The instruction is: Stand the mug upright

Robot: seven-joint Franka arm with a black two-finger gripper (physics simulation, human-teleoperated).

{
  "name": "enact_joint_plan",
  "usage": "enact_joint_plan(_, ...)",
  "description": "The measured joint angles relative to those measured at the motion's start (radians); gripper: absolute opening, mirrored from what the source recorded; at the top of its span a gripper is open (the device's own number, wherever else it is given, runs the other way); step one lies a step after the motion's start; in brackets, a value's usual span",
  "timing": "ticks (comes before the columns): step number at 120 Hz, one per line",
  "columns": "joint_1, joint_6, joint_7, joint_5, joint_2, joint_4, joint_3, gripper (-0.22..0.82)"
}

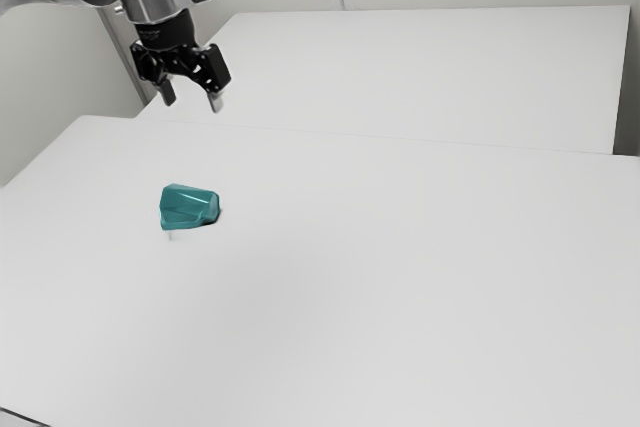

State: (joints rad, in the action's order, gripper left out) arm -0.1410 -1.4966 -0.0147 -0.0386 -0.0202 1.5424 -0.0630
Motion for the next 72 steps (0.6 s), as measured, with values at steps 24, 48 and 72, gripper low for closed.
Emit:
enact_joint_plan(24, 0.015, -0.004, 0.0, -0.001, -0.006, 0.001, -0.002, 0.6)
enact_joint_plan(48, 0.041, -0.004, 0.0, -0.008, -0.02, 0.002, -0.003, 0.6)
enact_joint_plan(72, 0.134, -0.002, 0.015, -0.004, -0.025, 0.005, -0.003, 0.6)
